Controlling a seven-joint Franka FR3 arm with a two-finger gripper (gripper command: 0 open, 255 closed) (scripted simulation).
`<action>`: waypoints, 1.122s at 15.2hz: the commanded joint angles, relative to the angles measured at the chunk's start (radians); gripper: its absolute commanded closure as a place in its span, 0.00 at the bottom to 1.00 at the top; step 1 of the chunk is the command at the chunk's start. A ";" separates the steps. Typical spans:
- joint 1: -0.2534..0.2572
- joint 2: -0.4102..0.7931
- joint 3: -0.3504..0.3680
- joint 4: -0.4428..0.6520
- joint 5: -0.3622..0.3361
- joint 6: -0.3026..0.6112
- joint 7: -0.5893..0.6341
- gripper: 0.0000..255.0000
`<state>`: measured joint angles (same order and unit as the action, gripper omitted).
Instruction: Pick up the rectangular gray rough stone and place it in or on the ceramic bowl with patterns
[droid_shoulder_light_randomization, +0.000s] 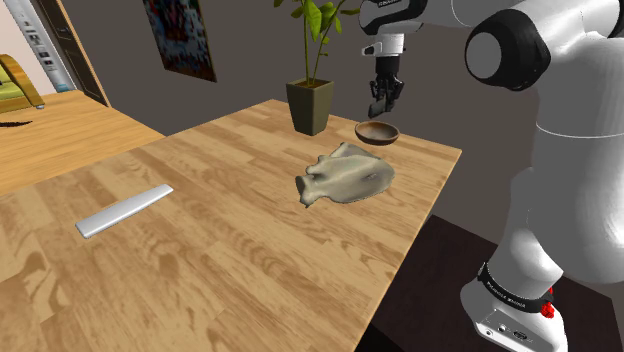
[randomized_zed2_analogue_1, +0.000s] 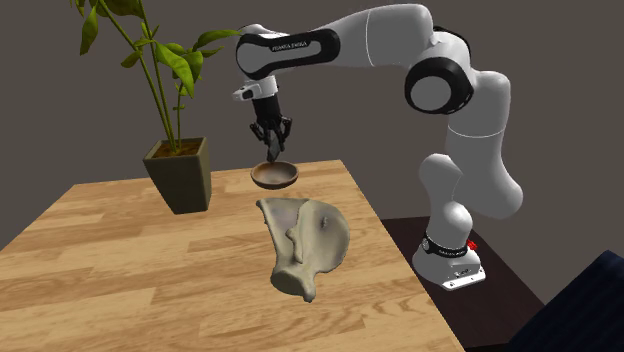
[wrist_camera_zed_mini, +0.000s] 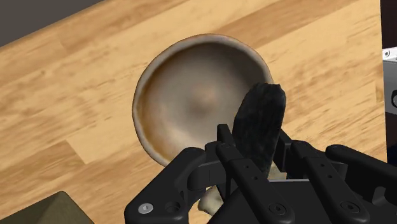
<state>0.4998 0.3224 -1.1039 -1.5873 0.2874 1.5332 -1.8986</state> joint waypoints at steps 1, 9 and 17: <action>-0.028 0.039 0.018 0.015 0.032 0.006 -0.015 1.00; -0.017 0.052 0.027 -0.082 0.047 0.107 -0.029 1.00; -0.017 0.060 0.032 -0.109 0.055 0.137 -0.035 1.00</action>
<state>0.4829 0.3828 -1.0720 -1.6960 0.3424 1.6700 -1.9333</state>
